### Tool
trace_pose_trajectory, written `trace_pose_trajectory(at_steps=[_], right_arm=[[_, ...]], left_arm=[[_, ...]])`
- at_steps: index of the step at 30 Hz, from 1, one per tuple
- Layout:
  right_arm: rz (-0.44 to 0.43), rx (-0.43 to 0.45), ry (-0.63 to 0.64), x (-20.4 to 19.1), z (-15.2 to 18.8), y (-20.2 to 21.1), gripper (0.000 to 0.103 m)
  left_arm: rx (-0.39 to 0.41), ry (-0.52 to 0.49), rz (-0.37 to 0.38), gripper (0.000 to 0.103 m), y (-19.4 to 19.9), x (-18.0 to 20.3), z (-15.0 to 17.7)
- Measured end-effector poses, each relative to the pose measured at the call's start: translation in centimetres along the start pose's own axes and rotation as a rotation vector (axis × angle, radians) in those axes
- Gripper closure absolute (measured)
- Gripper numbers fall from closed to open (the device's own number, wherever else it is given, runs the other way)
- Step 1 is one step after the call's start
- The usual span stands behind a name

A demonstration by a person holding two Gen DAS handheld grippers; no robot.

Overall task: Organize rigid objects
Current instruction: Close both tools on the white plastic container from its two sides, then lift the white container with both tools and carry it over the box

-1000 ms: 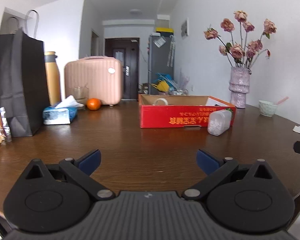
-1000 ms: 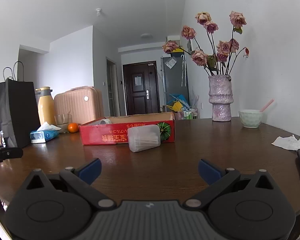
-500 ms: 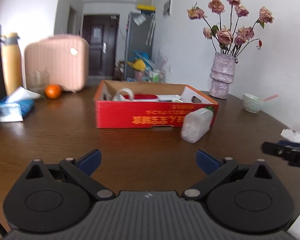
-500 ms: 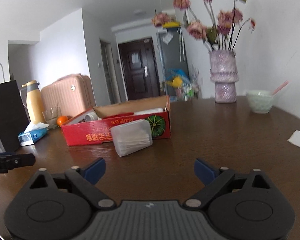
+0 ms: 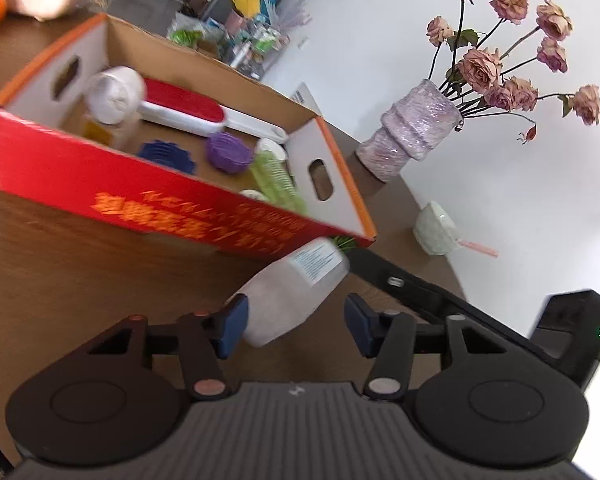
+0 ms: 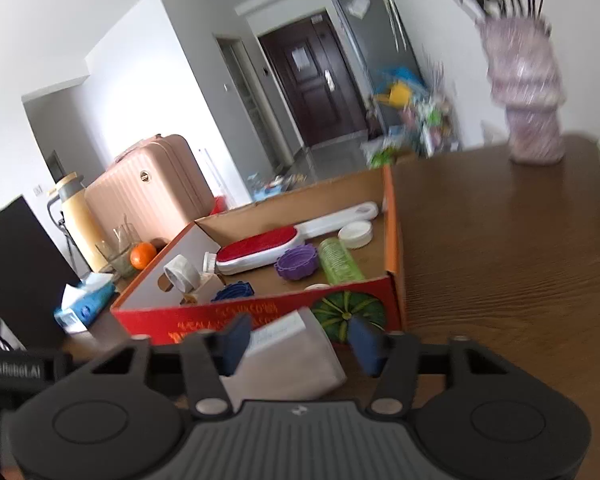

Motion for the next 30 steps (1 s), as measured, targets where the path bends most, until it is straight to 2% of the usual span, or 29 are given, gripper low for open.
trace_pose_trajectory(at_steps=[1,3,5,8,15,19,22,27,30], right_arm=[[-0.040,-0.024,-0.020,0.3,-0.2,-1.4,0.067],[-0.038,-0.032,-0.021,0.3,-0.2,-1.8,0.077],[-0.043,-0.031,-0.017,0.3,0.0,-1.9,0.079],[-0.065,-0.031,-0.027,0.3,0.5,-1.4,0.081],[-0.046,-0.037,0.004,-1.7,2.3,1.7,0.081],[-0.044,-0.023,0.008,-3.3,4.2,4.1,0.081],[-0.053,-0.029,0.025,-4.9,6.1,5.9,0.080],[-0.088,-0.049,0.038,-7.2,9.1,8.3,0.070],[-0.127,-0.054,-0.001,-7.6,10.3,9.1,0.070]], left_arm=[[-0.005,0.014,-0.002,0.060,-0.6,-0.1,-0.3],[-0.009,0.048,-0.019,0.066,-1.5,-0.4,-0.8],[0.006,0.065,-0.019,0.074,-1.5,-0.8,-0.9],[0.018,0.074,-0.005,0.080,-1.0,-1.2,-0.8],[0.038,-0.021,-0.012,0.080,1.6,-0.6,2.0],[0.061,-0.062,0.000,0.078,3.6,-1.0,4.6],[0.070,-0.127,-0.023,0.076,5.1,-1.6,7.1],[0.032,-0.123,0.000,0.074,7.6,-3.3,10.1],[0.042,-0.109,-0.021,0.073,8.2,-3.8,11.1]])
Point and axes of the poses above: each gripper's, at about its wrist camera, not at the fingertips, and y roughly against the way its jaws point, x to its right, z to its underside, the point moved 3 cm from there along -y, roughly the way its jaws point, and after that the axes turned 14 degrees about y, right-handed, at the moved point
